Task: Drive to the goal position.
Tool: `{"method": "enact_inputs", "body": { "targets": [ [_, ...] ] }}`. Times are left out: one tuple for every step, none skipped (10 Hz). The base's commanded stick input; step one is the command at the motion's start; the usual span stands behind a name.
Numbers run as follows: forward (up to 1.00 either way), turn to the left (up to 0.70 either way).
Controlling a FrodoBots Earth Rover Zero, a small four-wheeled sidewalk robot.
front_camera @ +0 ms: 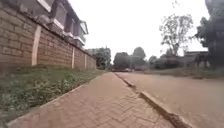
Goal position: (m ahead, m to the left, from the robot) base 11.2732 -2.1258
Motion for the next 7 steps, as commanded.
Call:
{"method": "enact_inputs", "body": {
  "targets": [
    [0.7, 0.04],
    [0.7, 0.0],
    [0.7, 0.0],
    [0.7, 0.0],
    [0.7, 0.0],
    [0.7, 0.0],
    [0.7, 0.0]
  ]
}}
